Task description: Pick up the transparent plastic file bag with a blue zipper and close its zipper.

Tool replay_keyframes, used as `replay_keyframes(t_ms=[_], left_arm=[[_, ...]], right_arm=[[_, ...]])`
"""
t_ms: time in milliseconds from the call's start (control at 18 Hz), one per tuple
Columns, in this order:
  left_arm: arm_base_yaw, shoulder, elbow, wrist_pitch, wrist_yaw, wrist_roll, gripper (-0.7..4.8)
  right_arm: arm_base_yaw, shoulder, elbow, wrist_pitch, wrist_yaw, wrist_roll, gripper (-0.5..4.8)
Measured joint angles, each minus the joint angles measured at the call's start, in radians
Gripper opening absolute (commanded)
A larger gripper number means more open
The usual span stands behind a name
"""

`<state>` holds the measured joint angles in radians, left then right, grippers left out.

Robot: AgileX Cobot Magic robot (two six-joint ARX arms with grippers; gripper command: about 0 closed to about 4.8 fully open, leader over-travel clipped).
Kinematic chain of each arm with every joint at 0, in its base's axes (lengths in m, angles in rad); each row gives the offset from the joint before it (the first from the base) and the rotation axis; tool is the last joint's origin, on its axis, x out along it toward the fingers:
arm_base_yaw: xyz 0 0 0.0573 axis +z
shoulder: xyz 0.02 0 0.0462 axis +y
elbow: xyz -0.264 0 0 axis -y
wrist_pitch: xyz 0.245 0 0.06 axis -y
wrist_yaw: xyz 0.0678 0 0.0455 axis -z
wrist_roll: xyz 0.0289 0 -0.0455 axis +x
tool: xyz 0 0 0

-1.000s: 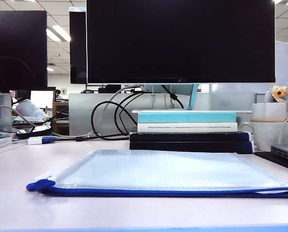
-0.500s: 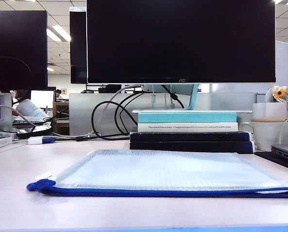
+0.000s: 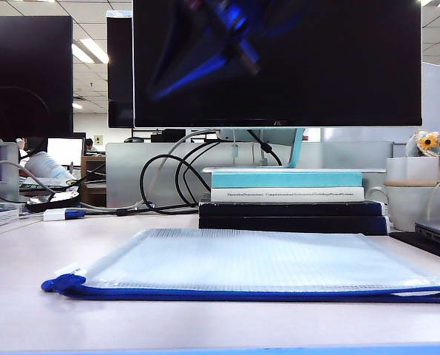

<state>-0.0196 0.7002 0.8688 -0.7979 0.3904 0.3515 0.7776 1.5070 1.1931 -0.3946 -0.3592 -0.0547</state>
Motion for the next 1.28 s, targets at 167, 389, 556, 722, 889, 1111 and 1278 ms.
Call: replay_keyframes(t_ms=[167,389,556,722,889,1111,1278], left_arm=[[-0.082,0.057,0.000,-0.006,-0.049,0.013,-0.04],[-0.093,0.080,0.000,0.051,-0.190,0.014,1.92],[-0.092,0.080,0.000,0.082,-0.190,0.015,1.94],[-0.092,0.080,0.000,0.084,-0.190,0.015,1.93],[-0.092,0.080,0.000,0.084,-0.190,0.015,1.92],[-0.092,0.080,0.000,0.084,-0.185,0.012,1.92],[-0.092,0.080,0.000,0.084,-0.185,0.011,1.92]], right_arm=[[0.014,0.098,0.029,-0.043,-0.001,-0.023,1.30],[0.058,0.227,0.029,-0.028,-0.083,-0.030,1.29],[0.102,0.289,0.030,0.058,-0.082,-0.053,1.32],[0.103,0.388,0.067,0.079,-0.050,-0.082,1.54],[0.109,0.420,0.069,0.098,-0.029,-0.085,1.54],[0.132,0.444,0.071,0.119,-0.025,-0.083,1.48],[0.161,0.459,0.079,0.149,-0.007,-0.082,1.48]])
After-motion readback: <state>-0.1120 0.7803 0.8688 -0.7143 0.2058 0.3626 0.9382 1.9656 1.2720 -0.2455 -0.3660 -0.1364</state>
